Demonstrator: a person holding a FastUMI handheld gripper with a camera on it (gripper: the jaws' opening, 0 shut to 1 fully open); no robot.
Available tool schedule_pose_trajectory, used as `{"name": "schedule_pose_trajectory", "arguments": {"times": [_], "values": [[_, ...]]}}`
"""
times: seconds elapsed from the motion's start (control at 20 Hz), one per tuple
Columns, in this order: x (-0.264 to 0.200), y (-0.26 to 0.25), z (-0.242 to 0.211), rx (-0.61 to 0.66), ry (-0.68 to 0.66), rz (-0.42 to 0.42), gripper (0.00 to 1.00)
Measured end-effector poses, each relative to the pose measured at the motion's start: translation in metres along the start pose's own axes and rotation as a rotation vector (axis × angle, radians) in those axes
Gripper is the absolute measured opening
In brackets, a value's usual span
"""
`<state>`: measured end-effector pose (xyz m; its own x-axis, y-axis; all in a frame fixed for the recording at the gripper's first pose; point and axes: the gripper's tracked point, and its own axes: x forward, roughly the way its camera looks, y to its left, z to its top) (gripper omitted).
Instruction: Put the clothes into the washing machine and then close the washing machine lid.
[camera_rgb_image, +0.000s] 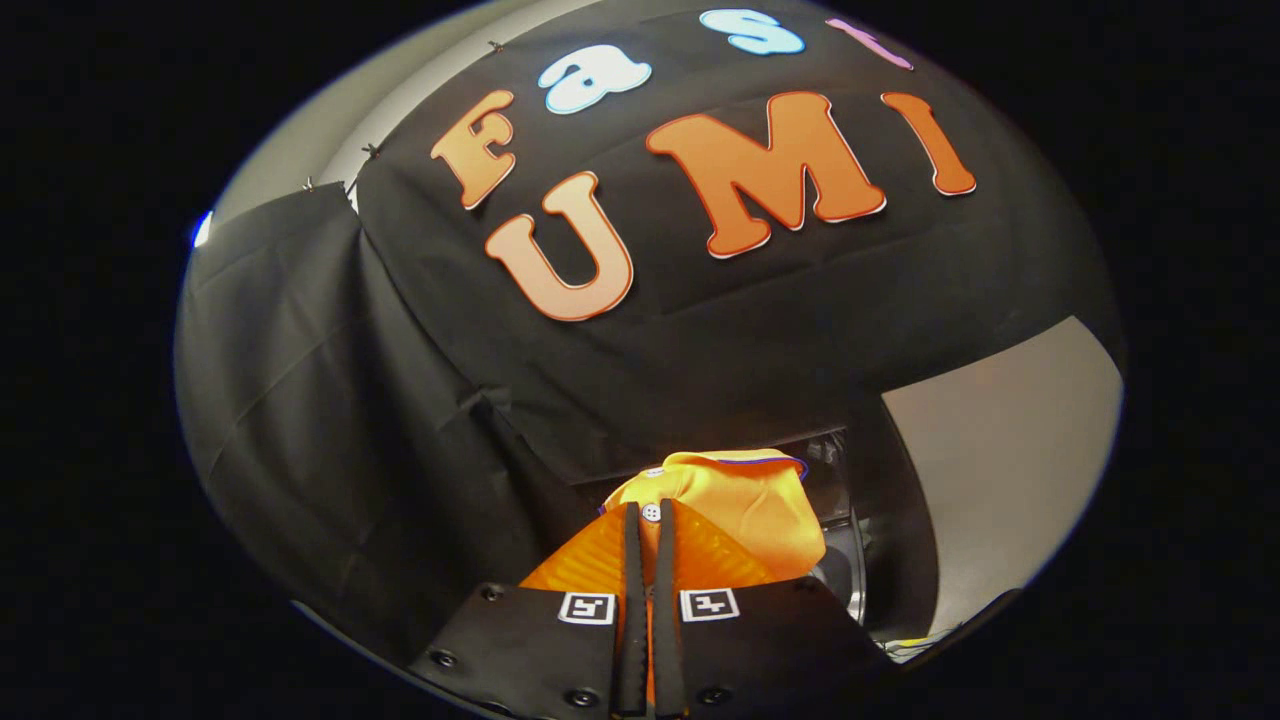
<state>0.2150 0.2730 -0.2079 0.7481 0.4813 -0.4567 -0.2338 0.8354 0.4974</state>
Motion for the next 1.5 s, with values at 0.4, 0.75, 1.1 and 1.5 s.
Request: {"name": "schedule_pose_trajectory", "arguments": {"times": [0.4, 0.75, 1.1, 1.5], "values": [[0.067, -0.022, -0.069, 0.06, 0.093, -0.055, 0.11], [0.126, -0.047, -0.141, 0.089, 0.194, -0.121, 0.11], [0.168, -0.08, -0.201, 0.093, 0.289, -0.185, 0.11], [0.199, -0.127, -0.264, 0.095, 0.396, -0.288, 0.11]]}}
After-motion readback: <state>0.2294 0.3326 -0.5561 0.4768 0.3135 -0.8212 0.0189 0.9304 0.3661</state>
